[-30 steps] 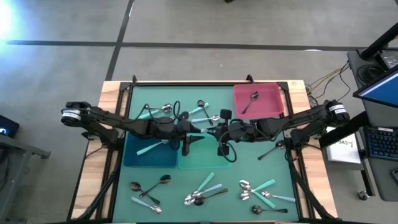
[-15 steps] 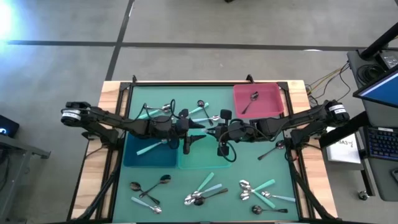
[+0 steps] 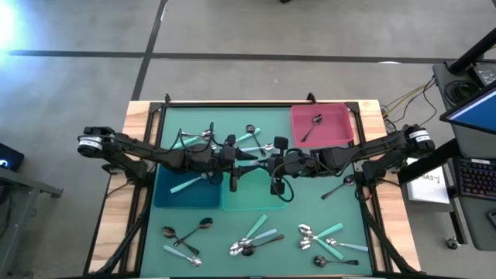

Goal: Sort silverware by color (type)
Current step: Put the blue spoon into the green bin

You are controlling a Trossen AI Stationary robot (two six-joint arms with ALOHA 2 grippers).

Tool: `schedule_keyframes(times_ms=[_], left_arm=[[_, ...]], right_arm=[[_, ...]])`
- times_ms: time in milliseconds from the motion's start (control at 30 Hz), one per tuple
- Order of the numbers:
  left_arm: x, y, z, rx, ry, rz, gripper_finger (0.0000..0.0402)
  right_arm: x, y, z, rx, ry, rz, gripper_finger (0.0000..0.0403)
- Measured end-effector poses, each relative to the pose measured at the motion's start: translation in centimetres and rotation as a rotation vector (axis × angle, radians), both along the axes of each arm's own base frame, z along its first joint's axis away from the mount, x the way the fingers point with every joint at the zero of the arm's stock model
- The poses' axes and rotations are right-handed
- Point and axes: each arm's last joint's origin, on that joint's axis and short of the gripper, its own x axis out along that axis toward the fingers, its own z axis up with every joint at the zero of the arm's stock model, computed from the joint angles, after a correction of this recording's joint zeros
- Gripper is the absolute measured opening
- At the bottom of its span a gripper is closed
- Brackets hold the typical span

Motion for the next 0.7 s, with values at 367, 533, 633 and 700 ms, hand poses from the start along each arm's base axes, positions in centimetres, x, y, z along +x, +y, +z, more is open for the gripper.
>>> schedule_keyframes(times_ms=[367, 533, 633, 700], left_arm=[[0.0, 0.1, -0.1, -0.025, 0.010, 0.013, 0.0044], [-0.1, 0.1, -0.7, -0.006, 0.073, 0.012, 0.0044], [-0.1, 0.2, -1.2, -0.018, 0.116, 0.016, 0.0044], [-0.2, 0.2, -1.5, -0.035, 0.157, 0.020, 0.0044]], right_arm=[[-0.6, -0.1, 0.5, 0.029, -0.005, -0.013, 0.0055], [-2.1, -0.3, 1.0, 0.041, 0.066, -0.038, 0.0133], [-3.6, -0.5, 1.0, 0.106, 0.170, -0.097, 0.0165], [-4.8, -0.7, 1.1, 0.163, 0.264, -0.160, 0.0175]])
